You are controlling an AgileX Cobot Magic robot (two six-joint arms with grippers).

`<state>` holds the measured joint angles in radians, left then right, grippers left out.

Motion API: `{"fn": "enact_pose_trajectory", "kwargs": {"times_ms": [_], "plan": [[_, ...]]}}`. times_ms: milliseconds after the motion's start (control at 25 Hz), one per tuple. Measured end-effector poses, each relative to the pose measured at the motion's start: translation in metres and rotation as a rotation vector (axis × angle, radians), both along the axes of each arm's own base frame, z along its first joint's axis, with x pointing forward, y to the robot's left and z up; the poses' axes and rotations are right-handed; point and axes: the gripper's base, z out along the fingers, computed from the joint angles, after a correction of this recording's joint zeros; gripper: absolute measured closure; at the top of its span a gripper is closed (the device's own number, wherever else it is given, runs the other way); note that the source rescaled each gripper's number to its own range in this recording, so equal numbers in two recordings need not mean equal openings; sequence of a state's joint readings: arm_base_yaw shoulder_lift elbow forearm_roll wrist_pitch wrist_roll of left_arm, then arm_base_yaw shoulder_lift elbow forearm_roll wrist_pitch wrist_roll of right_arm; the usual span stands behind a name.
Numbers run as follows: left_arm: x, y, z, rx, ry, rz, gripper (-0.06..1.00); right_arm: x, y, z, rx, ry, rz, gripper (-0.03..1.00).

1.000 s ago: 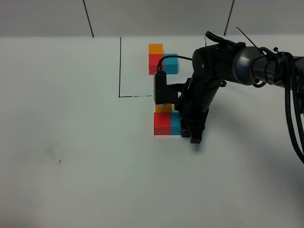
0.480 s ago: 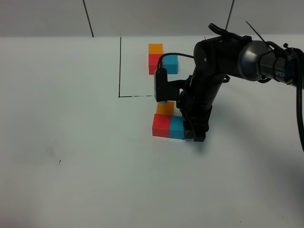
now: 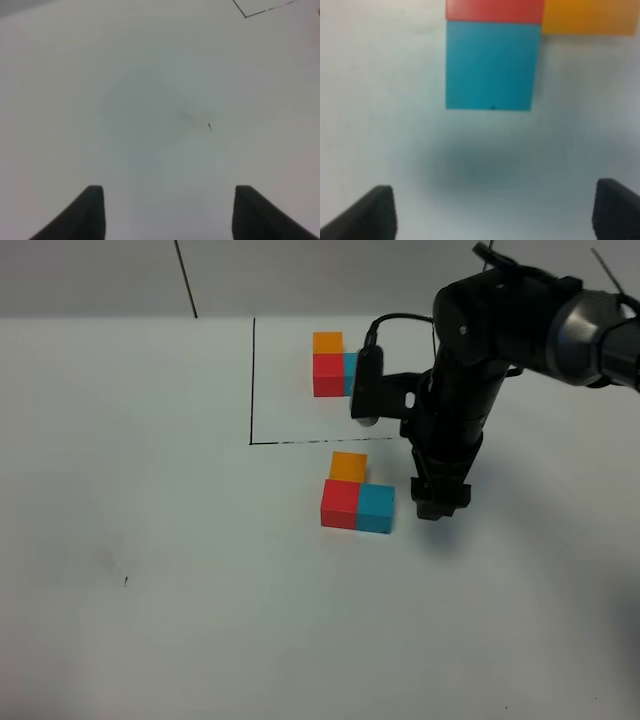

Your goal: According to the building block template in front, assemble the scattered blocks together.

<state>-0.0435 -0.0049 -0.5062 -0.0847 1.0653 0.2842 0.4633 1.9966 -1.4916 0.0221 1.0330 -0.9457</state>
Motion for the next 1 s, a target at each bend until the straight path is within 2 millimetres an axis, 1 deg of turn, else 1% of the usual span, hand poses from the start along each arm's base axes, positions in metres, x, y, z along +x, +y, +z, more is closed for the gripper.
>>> {"fn": "enact_pose_trajectory", "kwargs": {"times_ms": [40,120,200,320,400,440,520,560,600,680,800,880,1000], "plan": [[0.0,0.0,0.0,0.0,0.0,0.0,0.68,0.002,-0.007,0.007,0.014,-0.011,-0.059,0.34],[0.0,0.0,0.0,0.0,0.0,0.0,0.68,0.008,-0.029,0.021,0.056,-0.042,-0.227,0.33],[0.0,0.0,0.0,0.0,0.0,0.0,0.68,0.015,-0.059,0.03,0.121,-0.084,-0.465,0.33],[0.0,0.0,0.0,0.0,0.0,0.0,0.68,0.018,-0.117,0.033,0.202,-0.145,-0.832,0.32],[0.0,0.0,0.0,0.0,0.0,0.0,0.68,0.012,-0.156,0.032,0.227,-0.175,-1.025,0.32],[0.0,0.0,0.0,0.0,0.0,0.0,0.68,0.006,-0.172,0.031,0.229,-0.183,-1.097,0.32],[0.0,0.0,0.0,0.0,0.0,0.0,0.68,-0.009,-0.192,0.038,0.233,-0.208,-1.181,0.32],[0.0,0.0,0.0,0.0,0.0,0.0,0.68,-0.016,-0.199,0.041,0.231,-0.217,-1.205,0.32],[0.0,0.0,0.0,0.0,0.0,0.0,0.68,-0.023,-0.203,0.048,0.235,-0.24,-1.213,0.31],[0.0,0.0,0.0,0.0,0.0,0.0,0.68,-0.038,-0.204,0.063,0.247,-0.279,-1.212,0.29],[0.0,0.0,0.0,0.0,0.0,0.0,0.68,-0.061,-0.201,0.081,0.274,-0.306,-1.211,0.23],[0.0,0.0,0.0,0.0,0.0,0.0,0.68,-0.081,-0.196,0.088,0.283,-0.299,-1.215,0.2],[0.0,0.0,0.0,0.0,0.0,0.0,0.68,-0.116,-0.189,0.097,0.313,-0.307,-1.239,0.19]]}}
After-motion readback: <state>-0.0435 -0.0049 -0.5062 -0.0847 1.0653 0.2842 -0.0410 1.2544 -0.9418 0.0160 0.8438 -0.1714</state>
